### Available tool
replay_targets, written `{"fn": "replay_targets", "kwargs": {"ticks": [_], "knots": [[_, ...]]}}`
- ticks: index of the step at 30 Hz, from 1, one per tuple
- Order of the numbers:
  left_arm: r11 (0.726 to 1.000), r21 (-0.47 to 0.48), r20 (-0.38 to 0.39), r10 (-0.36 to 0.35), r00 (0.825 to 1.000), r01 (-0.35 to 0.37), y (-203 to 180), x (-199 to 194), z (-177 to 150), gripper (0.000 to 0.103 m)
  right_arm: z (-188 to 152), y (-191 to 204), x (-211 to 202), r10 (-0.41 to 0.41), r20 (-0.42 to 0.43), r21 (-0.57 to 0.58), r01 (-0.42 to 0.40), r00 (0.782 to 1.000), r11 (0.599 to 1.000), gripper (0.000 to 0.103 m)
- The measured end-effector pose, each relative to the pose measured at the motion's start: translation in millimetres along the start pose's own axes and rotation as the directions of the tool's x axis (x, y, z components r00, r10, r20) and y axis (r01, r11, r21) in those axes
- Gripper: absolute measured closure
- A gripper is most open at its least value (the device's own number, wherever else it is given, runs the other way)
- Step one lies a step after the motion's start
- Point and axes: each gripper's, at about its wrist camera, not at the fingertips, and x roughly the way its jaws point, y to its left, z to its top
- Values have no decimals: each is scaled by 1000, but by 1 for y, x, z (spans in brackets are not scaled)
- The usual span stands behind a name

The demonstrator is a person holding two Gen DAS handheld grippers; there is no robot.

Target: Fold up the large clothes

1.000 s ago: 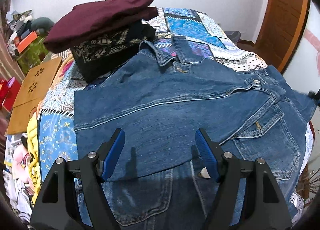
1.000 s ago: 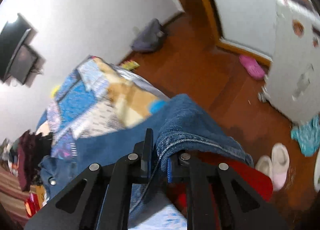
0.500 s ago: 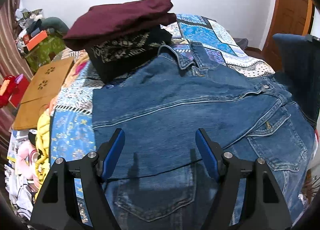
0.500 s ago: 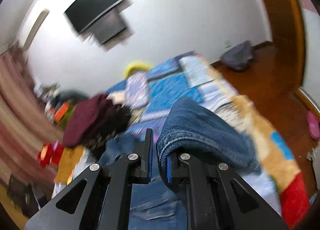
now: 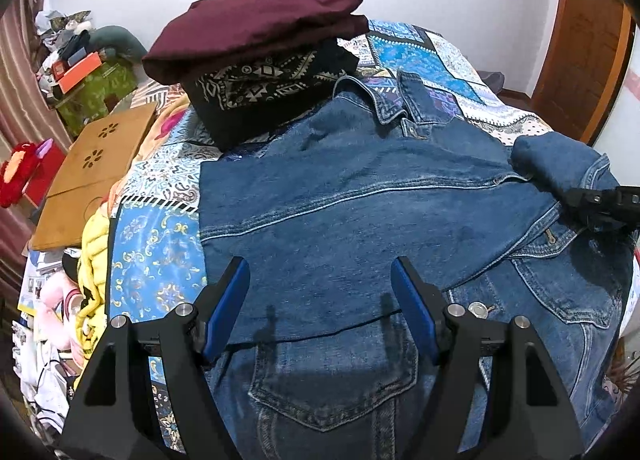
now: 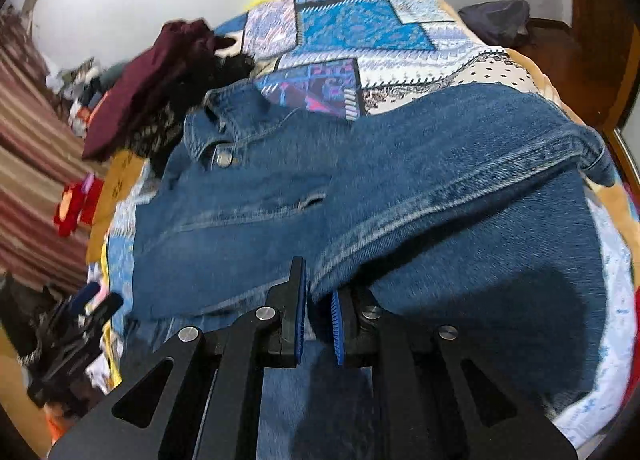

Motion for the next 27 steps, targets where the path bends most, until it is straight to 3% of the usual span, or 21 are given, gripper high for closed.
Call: {"fn": "replay_targets", "kwargs": {"ticks": [3, 5, 7, 9, 17, 24, 27], "knots": [[1000, 3, 0, -14, 1000, 14, -7, 2, 1, 31, 1, 6, -15, -2, 11, -32, 2, 1000, 999, 89], [1000, 8, 1, -20, 1000, 20, -12, 2, 2, 31, 3, 9, -22, -4, 31, -38, 5, 1000, 999, 79], [1000, 15, 3, -26, 1000, 26, -15, 2, 3, 31, 6, 4, -33, -6, 80, -18, 7, 997, 1000, 59], [999, 25, 5, -30, 1000, 30, -18, 1, 4, 31, 9, -7, -49, -18, 135, 18, 16, 991, 1000, 54], [999, 16, -2, -28, 1000, 28, -20, 6, 8, 31, 28, -56, -74, -82, 222, 188, 40, 972, 981, 52], [1000, 11, -27, -27, 999, 28, -21, 12, 8, 31, 41, -107, -57, -69, 181, 366, -2, 981, 930, 50], [1000, 11, -30, -26, 999, 27, -21, 13, 9, 31, 46, -124, -39, -19, 159, 429, -52, 987, 902, 50]]}}
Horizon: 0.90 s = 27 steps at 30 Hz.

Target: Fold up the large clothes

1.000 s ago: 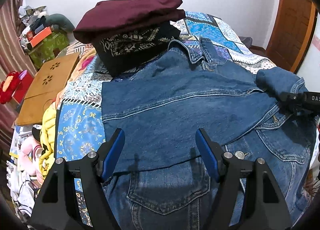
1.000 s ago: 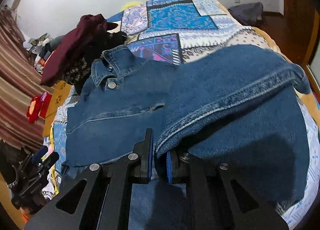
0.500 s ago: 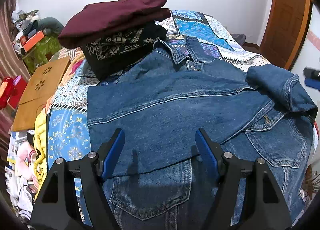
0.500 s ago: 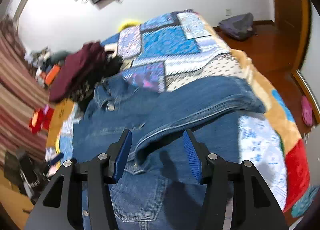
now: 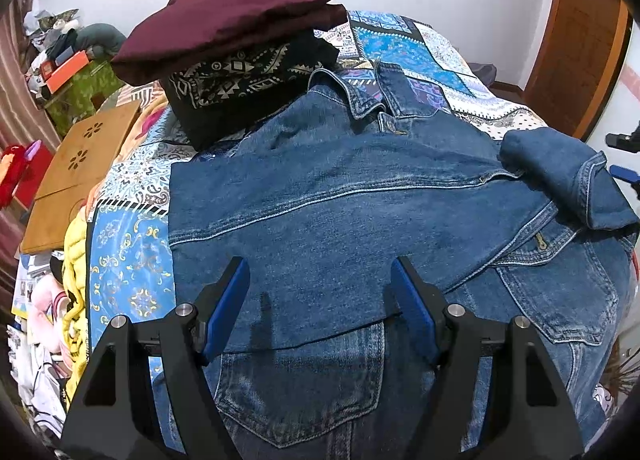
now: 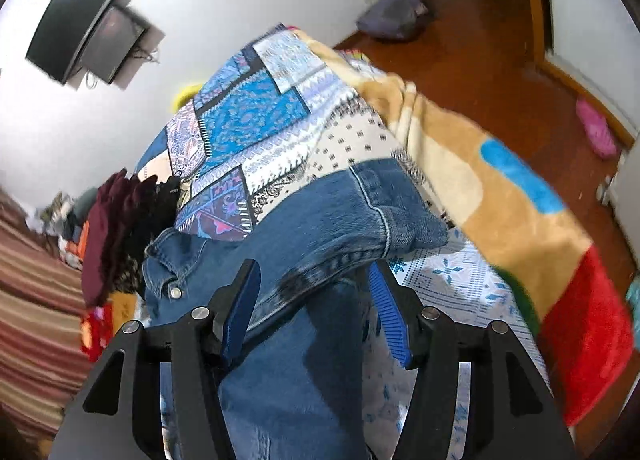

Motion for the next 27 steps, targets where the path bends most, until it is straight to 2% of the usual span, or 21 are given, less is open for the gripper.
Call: {"fn": "replay_targets", "kwargs": {"ticks": [4, 10, 11, 12, 13, 15, 19, 24, 27], "knots": [[1000, -6, -2, -3, 1000, 3, 0, 2, 2, 31, 6, -20, 24, 34, -57, 111, -28, 998, 993, 50], [1000, -6, -4, -3, 1000, 3, 0, 5, 3, 31, 12, -20, 27, -46, 41, 129, 41, 998, 991, 51], [1000, -7, -4, -3, 1000, 3, 1, 5, 3, 31, 13, -18, 27, -63, 60, 115, 56, 996, 992, 53], [1000, -8, -4, -3, 1000, 3, 1, 6, 3, 31, 14, -16, 25, -77, 75, 101, 70, 994, 992, 65], [1000, -10, -4, -3, 1000, 3, 2, 6, 3, 31, 15, -12, 23, -94, 89, 78, 87, 992, 993, 72], [1000, -14, -2, -4, 1000, 4, 4, 5, 2, 31, 16, 0, 16, -104, 126, 19, 102, 987, 995, 78], [1000, -28, 3, -7, 1000, 7, 9, 4, 1, 31, 15, 32, -5, -92, 205, -99, 114, 974, 989, 80], [999, -42, 21, -14, 1000, 14, 15, -3, 1, 31, 8, 90, -28, 19, 232, -256, 42, 972, 966, 80], [999, -50, 38, -19, 999, 21, 19, -10, 1, 31, -4, 133, -38, 112, 211, -359, -29, 971, 933, 81]]}}
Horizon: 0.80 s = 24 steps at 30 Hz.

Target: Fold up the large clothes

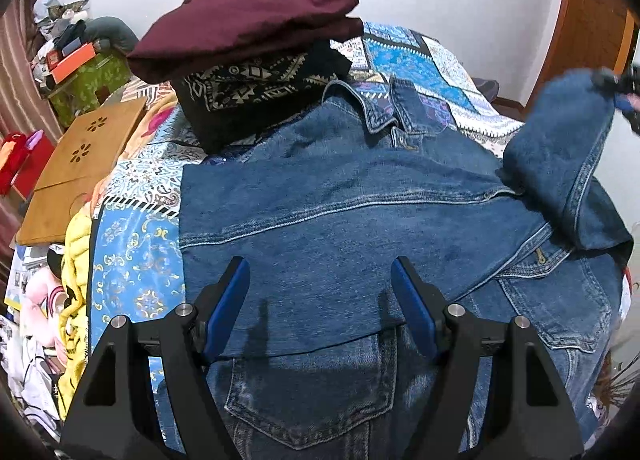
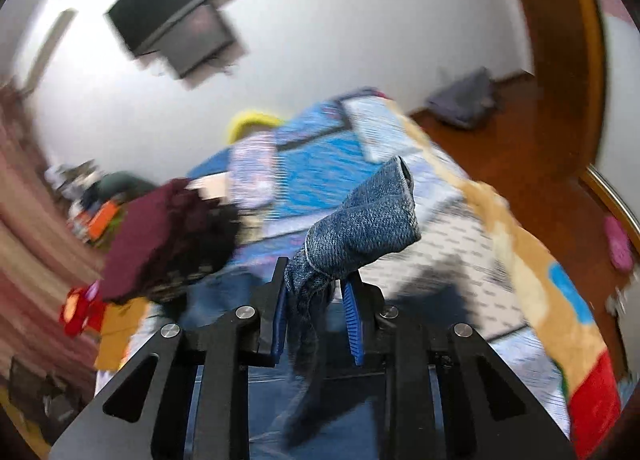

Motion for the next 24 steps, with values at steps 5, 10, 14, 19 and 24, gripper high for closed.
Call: {"fn": "replay_targets", "kwargs": {"ticks": [5, 10, 14, 19, 24], "knots": [[1000, -15, 28, 4, 1000, -3, 9, -13, 0, 31, -12, 63, 11, 105, -51, -131, -111, 993, 985, 81], [999, -41, 41, 15, 999, -13, 24, -22, -4, 31, -51, 112, 45, 136, -184, -239, -179, 973, 955, 81], [997, -66, 39, 30, 999, -27, 38, -26, -9, 31, -89, 129, 81, 105, -309, -294, -200, 945, 935, 82], [994, -99, 27, 40, 999, -37, 53, -28, -17, 31, -138, 136, 111, 51, -445, -348, -225, 894, 910, 82], [992, -122, -2, 39, 999, -39, 60, -24, -25, 31, -162, 145, 114, -15, -507, -416, -230, 862, 880, 78]]}}
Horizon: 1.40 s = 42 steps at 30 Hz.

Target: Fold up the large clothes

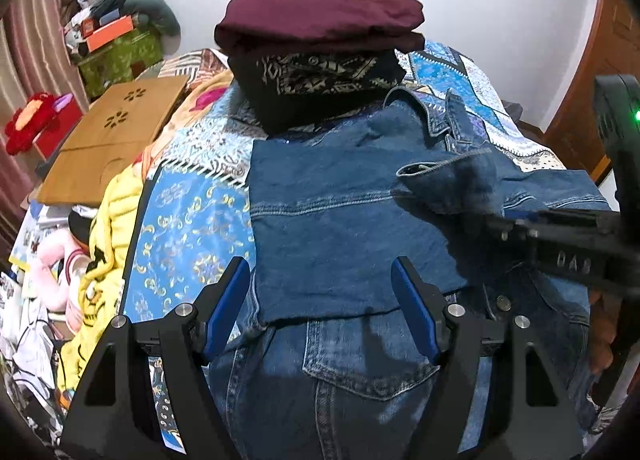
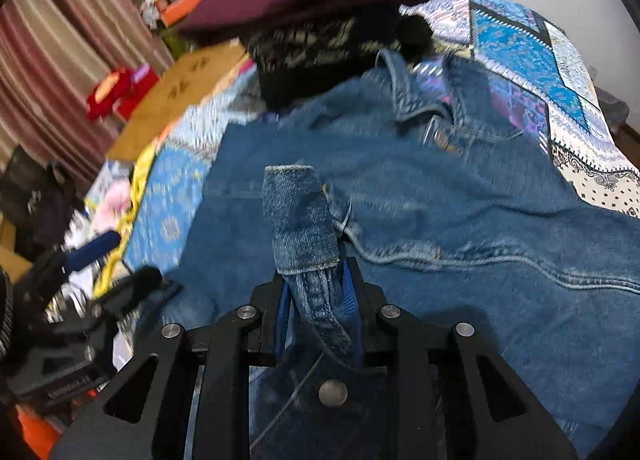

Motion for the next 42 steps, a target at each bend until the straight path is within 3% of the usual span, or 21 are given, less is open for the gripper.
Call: {"fn": "replay_targets", "kwargs": {"ticks": [5, 8, 13, 18, 21, 23, 25, 30, 34, 36, 38, 42], "knots": [[999, -29, -22, -36, 999, 36, 0, 3, -3, 31, -1, -3, -21, 44, -10, -5, -44, 999, 999, 73], [994, -48, -41, -101, 994, 99, -6, 5, -3, 31, -3, -11, -38, 66, 27, 24, -67, 997, 997, 67], [980, -84, -76, -187, 979, 180, -19, 13, -3, 31, -12, -31, -70, -51, 132, 45, 45, 990, 998, 63], [942, -185, -136, -306, 942, 280, -24, 31, -3, 31, -27, -64, -100, -171, 201, 99, 153, 965, 983, 56], [902, -269, -175, -390, 904, 338, -27, 44, -6, 31, -39, -83, -115, -243, 232, 141, 215, 942, 966, 53], [873, -304, -190, -447, 874, 381, -32, 51, -6, 39, -46, -96, -124, -273, 241, 162, 238, 932, 958, 52], [861, -314, -204, -473, 857, 400, -39, 56, -5, 39, -57, -110, -132, -296, 249, 198, 251, 922, 948, 52], [860, -317, -207, -474, 856, 400, -55, 65, 4, 39, -81, -148, -136, -305, 219, 336, 222, 927, 916, 51], [871, -316, -195, -449, 872, 377, -62, 72, 16, 39, -99, -166, -136, -322, 188, 403, 227, 928, 887, 51], [879, -310, -185, -430, 884, 363, -63, 75, 21, 48, -105, -171, -139, -323, 191, 419, 221, 927, 881, 51], [910, -289, -192, -361, 913, 299, -64, 79, 27, 74, -109, -173, -143, -319, 201, 433, 207, 926, 877, 51], [941, -216, -161, -297, 941, 260, -72, 74, 41, 83, -110, -178, -150, -330, 215, 460, 203, 919, 865, 51]]}}
